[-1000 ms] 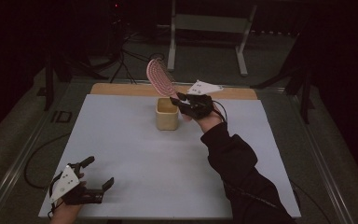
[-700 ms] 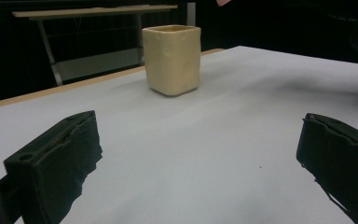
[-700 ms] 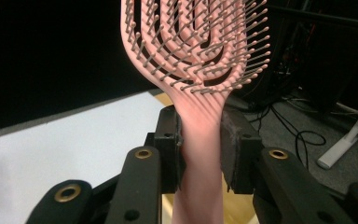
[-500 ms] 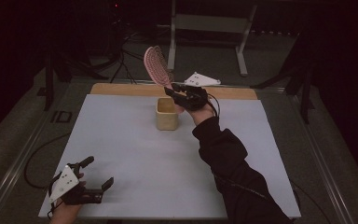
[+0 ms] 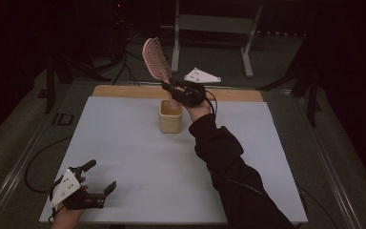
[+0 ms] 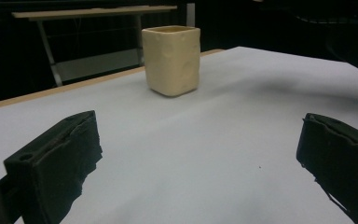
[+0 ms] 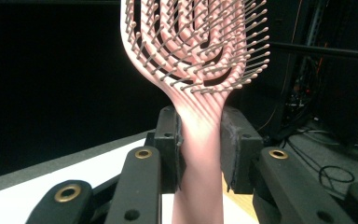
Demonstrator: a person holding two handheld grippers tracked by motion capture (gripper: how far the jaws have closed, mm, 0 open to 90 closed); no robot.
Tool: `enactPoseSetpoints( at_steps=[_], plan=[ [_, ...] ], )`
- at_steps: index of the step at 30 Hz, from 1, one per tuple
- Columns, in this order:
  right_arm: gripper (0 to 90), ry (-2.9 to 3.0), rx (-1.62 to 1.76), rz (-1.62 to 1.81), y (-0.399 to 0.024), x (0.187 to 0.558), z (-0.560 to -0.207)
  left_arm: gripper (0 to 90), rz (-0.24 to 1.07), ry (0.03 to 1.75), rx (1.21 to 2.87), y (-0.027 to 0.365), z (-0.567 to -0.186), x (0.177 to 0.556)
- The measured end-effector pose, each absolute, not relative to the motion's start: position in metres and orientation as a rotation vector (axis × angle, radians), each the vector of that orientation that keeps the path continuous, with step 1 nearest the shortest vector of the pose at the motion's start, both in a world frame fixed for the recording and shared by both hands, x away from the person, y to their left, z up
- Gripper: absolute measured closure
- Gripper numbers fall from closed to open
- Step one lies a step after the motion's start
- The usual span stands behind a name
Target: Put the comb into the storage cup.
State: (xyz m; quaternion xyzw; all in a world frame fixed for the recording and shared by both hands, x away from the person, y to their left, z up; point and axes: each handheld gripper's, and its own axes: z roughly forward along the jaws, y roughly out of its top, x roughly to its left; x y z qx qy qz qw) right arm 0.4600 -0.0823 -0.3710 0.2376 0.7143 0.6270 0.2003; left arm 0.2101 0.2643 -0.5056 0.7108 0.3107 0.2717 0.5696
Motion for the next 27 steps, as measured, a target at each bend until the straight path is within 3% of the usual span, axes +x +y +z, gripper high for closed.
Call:
enactPoseSetpoints(
  at_steps=[27],
  plan=[
    [70.9, 1.996, 0.566, 1.845, -0.085, 0.494, -0.423, 0.0, 0.630, 0.731, 1.670, 0.265, -0.507, 0.210]
  ],
)
